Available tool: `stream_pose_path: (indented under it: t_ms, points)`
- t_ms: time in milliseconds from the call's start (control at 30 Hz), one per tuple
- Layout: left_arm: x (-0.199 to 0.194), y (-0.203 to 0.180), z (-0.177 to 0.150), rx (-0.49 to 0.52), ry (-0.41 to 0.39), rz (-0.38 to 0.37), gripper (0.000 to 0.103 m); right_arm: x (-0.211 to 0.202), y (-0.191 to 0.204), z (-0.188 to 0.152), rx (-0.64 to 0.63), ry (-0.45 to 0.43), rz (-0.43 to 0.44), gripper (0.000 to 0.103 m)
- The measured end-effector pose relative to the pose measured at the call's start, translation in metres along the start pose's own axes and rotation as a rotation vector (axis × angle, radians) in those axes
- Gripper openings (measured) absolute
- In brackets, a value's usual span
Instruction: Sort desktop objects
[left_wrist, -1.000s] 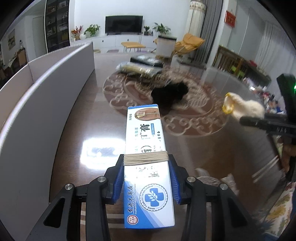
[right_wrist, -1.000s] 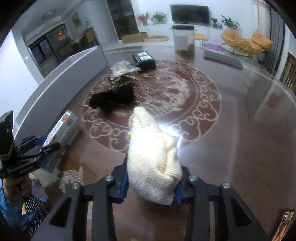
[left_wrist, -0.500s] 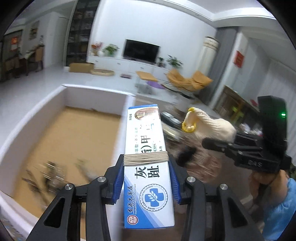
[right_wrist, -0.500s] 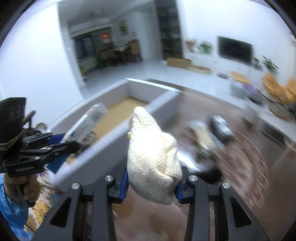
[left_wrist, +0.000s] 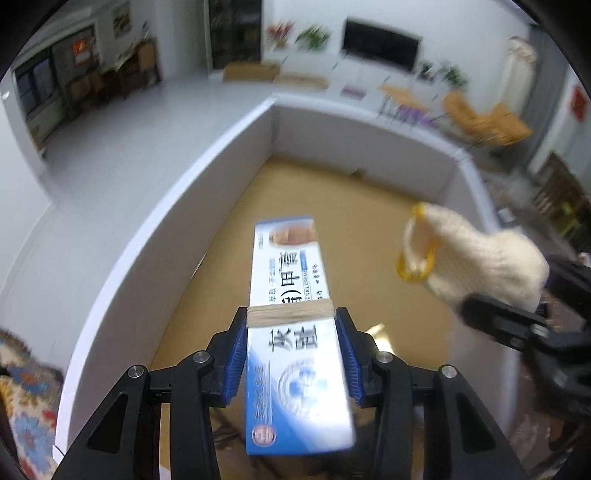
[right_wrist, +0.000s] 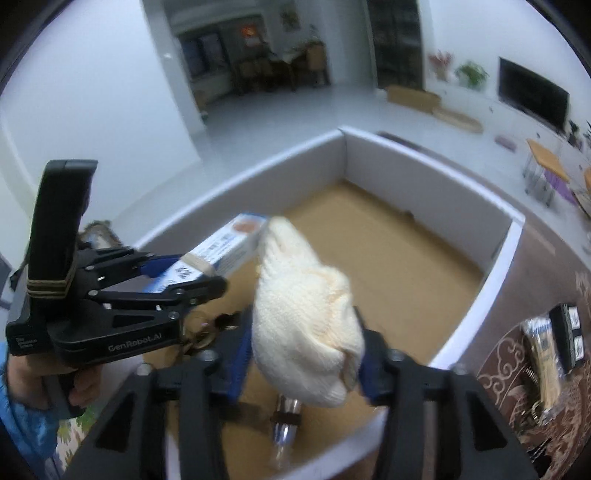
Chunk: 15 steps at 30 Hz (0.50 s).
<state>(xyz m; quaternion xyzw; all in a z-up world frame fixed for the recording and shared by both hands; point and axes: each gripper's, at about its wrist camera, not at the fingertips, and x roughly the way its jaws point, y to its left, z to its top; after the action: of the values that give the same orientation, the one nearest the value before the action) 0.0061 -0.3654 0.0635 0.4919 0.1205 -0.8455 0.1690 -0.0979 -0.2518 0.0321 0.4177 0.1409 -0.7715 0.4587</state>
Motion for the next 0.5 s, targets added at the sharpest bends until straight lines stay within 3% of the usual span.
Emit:
stream_pose_path:
  t_ms: [33, 67, 167, 267, 367, 500]
  points:
    - [0.005, 0.003, -0.003, -0.012, 0.015, 0.014, 0.046, 0.003, -0.004, -0.001, 0.028, -0.014, -0.005, 0.093]
    - [0.009, 0.006, -0.003, -0.024, 0.021, 0.023, 0.047, 0.002, -0.009, -0.002, 0.054, -0.033, -0.003, 0.1]
    - [0.007, 0.01, -0.006, -0.056, -0.005, 0.031, 0.072, -0.014, -0.031, -0.007, 0.162, -0.108, 0.05, 0.1]
    - [-0.008, 0.004, -0.014, -0.064, -0.051, 0.024, 0.073, -0.041, -0.05, -0.018, 0.218, -0.17, 0.056, 0.101]
    - [-0.032, -0.012, -0.023, -0.053, -0.109, 0.0, 0.073, -0.072, -0.072, -0.046, 0.23, -0.216, -0.011, 0.103]
    - [-0.077, -0.052, -0.039, 0.006, -0.203, -0.079, 0.073, -0.103, -0.104, -0.108, 0.225, -0.227, -0.145, 0.103]
